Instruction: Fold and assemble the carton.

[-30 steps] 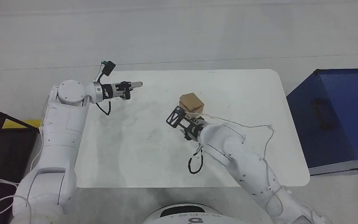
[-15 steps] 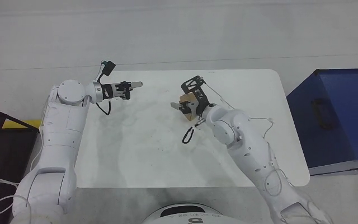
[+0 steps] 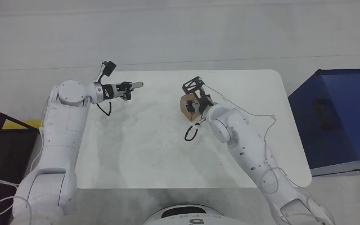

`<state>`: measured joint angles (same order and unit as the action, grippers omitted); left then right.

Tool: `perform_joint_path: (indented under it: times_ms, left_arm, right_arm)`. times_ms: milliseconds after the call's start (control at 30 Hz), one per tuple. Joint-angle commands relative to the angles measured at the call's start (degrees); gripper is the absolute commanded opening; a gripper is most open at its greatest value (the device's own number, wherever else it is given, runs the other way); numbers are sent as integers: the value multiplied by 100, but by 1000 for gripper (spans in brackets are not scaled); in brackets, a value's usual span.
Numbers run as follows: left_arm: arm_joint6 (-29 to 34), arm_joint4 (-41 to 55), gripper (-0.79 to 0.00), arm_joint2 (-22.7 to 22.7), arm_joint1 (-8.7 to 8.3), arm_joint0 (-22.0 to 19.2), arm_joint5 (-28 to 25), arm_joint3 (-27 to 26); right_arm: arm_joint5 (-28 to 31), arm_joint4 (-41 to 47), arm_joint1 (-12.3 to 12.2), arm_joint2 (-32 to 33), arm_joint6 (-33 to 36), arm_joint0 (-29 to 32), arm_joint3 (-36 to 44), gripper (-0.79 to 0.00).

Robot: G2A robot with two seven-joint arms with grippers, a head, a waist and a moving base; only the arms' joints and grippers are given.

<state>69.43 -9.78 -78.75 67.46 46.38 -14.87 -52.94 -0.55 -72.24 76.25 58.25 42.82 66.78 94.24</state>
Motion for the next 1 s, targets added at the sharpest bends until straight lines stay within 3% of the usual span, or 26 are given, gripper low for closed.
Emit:
perform_joint_path:
  times_ms: [0,33,67,200,333,500,567,600,633,800,967]
  left_arm:
    - [0,0,0,0,0,0,0,0]
    - [0,0,0,0,0,0,0,0]
    - [0,0,0,0,0,0,0,0]
    - [0,0,0,0,0,0,0,0]
    - [0,0,0,0,0,0,0,0]
    - [0,0,0,0,0,0,0,0]
    - [0,0,0,0,0,0,0,0]
    - [0,0,0,0,0,0,0,0]
    - [0,0,0,0,0,0,0,0]
    - [0,0,0,0,0,0,0,0]
    - [0,0,0,0,0,0,0,0]
  right_arm:
    - [13,-6,-1,19,62,-6,4,-265]
    - [15,-17,0,25,81,-6,7,-289]
    - [11,-34,0,29,101,-7,7,-376]
    - [-67,-236,5,7,126,-12,7,-560]
    - [-146,-433,16,-52,131,4,21,-600]
    - [-295,-766,31,-136,152,45,46,-579]
    - [-345,-803,42,-152,120,65,65,-517]
    - [-355,-760,49,-156,82,84,91,-376]
    - [-362,-696,56,-149,33,103,117,0]
    - [-406,107,95,88,-252,142,121,0]
    - [-117,2310,123,887,-481,74,-166,0]
